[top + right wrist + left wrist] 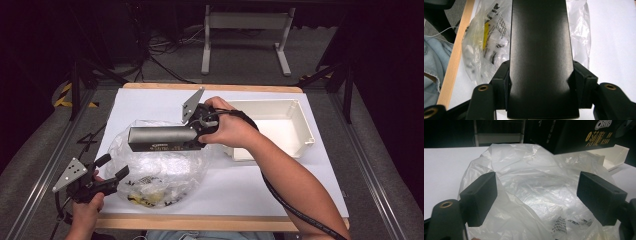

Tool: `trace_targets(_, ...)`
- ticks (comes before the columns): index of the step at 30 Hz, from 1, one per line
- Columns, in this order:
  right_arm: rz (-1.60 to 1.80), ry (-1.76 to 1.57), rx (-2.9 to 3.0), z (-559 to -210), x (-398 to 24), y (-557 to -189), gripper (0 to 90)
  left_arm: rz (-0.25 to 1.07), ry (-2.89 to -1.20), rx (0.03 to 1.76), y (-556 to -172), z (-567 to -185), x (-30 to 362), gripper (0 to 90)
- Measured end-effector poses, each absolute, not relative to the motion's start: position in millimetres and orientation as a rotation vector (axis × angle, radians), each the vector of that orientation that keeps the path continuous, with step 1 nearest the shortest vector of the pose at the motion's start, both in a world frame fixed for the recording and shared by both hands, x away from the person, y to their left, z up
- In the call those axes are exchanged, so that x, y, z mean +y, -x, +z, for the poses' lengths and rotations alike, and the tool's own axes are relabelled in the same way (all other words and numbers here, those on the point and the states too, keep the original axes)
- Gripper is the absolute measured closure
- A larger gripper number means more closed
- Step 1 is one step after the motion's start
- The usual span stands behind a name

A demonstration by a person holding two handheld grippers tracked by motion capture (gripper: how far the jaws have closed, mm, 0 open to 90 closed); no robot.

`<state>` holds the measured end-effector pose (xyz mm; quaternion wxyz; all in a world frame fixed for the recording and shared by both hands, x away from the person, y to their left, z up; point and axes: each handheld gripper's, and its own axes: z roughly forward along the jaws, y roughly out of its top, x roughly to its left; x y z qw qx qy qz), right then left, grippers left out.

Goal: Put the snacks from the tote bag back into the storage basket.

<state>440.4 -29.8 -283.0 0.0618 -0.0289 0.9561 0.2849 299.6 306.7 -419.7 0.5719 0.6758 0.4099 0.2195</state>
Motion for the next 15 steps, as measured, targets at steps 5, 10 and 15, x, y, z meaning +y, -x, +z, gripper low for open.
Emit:
trace_targets(5, 0.869, 0.087, 2.883, -275.0, -43.4, -441.7, 43.5, 0.517, -1.580, 0.969, -300.4, -420.8, 306.0, 17.6)
trace_targets(10, 0.863, 0.087, 2.867, -267.6, -57.8, -441.7, 43.5, 0.520, -1.578, 0.969, -300.0, -420.4, 305.8, 17.7)
trace_targets(15, 0.866, 0.066, 2.856, -260.7, -73.4, -441.5, 43.5, 0.516, -1.586, 0.969, -301.1, -420.9, 305.7, 17.6)
